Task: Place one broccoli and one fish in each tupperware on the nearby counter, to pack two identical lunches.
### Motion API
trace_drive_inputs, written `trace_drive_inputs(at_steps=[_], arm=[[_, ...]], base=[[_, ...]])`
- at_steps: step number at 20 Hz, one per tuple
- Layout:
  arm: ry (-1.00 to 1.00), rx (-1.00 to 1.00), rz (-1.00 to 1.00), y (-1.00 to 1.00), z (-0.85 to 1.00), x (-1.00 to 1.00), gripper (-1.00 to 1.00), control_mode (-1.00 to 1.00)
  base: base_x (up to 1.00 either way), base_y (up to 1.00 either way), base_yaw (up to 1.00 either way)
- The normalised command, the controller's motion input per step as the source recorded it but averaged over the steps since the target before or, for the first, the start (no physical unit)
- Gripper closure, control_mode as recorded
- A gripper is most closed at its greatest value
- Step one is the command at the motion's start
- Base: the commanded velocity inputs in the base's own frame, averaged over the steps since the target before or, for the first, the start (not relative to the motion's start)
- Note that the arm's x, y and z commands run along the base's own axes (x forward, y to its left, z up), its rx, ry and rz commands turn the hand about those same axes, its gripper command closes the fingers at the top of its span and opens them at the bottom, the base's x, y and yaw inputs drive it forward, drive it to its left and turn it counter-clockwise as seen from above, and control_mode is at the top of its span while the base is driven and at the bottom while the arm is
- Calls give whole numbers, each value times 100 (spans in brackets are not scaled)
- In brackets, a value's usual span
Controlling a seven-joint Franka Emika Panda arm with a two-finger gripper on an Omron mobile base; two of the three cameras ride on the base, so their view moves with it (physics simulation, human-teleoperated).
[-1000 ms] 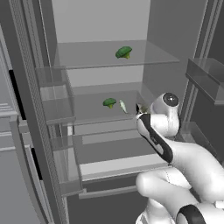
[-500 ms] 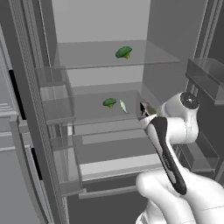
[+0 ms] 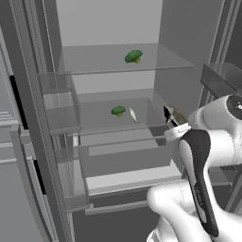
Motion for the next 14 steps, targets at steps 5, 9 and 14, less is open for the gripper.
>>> trace_drive_inputs(at_steps=[5, 9, 14], arm=[[-11, -4, 0, 12, -4, -40, 100, 100], [0, 0, 0, 0, 0, 0, 100, 100], [0, 0, 0, 0, 0, 0, 100, 100]], base=[[-60, 27, 0], [-100, 52, 3], [-92, 52, 21]])
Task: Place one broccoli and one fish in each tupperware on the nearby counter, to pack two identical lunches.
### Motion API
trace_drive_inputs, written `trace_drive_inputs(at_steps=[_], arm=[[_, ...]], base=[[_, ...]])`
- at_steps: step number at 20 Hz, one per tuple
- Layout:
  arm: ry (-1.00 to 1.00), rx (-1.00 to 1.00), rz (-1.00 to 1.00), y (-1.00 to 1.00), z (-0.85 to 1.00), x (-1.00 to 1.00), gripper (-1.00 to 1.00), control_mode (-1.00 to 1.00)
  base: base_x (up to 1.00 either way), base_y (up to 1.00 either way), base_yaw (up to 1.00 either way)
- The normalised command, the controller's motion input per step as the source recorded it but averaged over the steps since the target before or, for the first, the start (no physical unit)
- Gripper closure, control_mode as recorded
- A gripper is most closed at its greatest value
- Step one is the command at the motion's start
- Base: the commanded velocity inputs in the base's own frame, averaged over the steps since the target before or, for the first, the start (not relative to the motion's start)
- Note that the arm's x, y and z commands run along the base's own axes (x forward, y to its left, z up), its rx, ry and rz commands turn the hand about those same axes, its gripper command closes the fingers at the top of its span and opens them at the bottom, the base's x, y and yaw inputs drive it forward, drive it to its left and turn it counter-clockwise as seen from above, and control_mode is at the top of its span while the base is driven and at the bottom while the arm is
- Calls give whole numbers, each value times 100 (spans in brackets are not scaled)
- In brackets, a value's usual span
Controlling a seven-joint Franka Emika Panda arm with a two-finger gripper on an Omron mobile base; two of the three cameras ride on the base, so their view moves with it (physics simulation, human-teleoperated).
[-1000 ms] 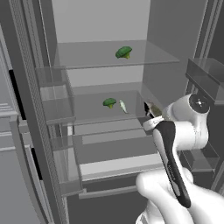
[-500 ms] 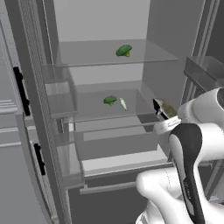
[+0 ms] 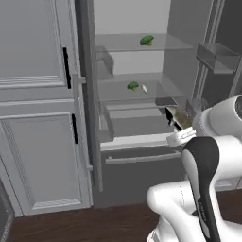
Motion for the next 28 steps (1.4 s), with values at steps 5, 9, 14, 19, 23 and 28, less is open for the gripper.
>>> trace_drive_inputs(at_steps=[5, 9, 14, 19, 23, 28], arm=[[0, 0, 0, 0, 0, 0, 100, 100], [0, 0, 0, 0, 0, 0, 100, 100], [0, 0, 0, 0, 0, 0, 100, 100], [0, 0, 0, 0, 0, 0, 100, 100], [0, 0, 0, 0, 0, 0, 100, 100], [0, 0, 0, 0, 0, 0, 100, 100]], base=[[-33, 46, 52], [2, 52, 64], [47, 57, 62], [85, 34, 53], [98, -14, 35], [100, -30, 16]])
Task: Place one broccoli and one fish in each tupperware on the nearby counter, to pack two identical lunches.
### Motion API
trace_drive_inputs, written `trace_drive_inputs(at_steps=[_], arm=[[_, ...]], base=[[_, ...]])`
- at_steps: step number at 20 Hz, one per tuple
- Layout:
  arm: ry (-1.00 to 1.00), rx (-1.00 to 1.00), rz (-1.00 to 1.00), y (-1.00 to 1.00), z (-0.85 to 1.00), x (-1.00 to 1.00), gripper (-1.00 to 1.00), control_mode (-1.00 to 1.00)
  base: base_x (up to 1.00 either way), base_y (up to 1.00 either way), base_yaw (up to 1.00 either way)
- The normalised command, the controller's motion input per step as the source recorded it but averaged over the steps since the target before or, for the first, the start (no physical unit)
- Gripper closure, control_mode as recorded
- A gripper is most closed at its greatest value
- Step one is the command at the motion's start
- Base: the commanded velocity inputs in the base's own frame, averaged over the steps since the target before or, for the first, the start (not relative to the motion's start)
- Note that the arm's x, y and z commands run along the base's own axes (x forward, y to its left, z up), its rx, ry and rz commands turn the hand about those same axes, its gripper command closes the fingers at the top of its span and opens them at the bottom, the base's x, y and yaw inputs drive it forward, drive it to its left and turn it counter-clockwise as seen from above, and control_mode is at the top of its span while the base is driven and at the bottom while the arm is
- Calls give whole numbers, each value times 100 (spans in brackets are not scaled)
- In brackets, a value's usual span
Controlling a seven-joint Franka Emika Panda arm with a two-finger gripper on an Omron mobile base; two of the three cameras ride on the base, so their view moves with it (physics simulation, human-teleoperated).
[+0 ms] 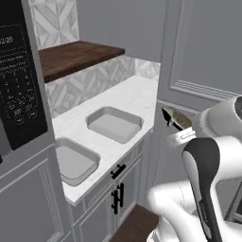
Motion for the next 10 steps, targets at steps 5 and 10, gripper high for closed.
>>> trace_drive_inputs(at_steps=[5, 10], arm=[[0, 0, 0, 0, 0, 0, 100, 100], [0, 0, 0, 0, 0, 0, 100, 100]], base=[[97, 12, 13], [75, 35, 17]])
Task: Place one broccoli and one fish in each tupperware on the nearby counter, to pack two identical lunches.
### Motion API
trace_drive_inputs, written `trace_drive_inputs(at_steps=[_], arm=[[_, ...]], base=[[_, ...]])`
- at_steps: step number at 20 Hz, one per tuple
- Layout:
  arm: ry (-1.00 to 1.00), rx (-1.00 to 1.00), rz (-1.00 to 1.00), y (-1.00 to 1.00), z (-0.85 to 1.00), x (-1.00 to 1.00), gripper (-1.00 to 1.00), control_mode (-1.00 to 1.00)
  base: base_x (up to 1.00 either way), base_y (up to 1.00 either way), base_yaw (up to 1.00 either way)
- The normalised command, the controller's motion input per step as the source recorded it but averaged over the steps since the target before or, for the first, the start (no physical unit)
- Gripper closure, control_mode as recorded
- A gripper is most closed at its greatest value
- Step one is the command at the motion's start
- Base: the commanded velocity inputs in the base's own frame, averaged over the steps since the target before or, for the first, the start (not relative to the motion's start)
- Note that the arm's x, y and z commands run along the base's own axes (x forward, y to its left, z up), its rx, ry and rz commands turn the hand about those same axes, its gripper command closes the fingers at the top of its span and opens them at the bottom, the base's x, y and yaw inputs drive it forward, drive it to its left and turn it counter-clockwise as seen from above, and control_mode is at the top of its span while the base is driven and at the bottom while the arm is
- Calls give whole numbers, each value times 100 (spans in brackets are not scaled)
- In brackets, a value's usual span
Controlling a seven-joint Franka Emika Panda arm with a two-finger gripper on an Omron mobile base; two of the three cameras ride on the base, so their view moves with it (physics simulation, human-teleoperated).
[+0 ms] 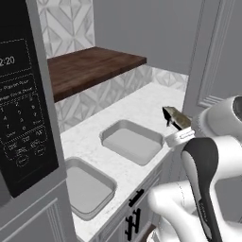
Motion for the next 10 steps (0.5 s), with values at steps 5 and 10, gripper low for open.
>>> trace_drive_inputs(at_steps=[5, 10], arm=[[1, 0, 7, 0, -20, 25, 100, -100], [5, 0, 13, 3, -67, 97, 100, -100]], base=[[33, 11, 12], [0, 0, 0]])
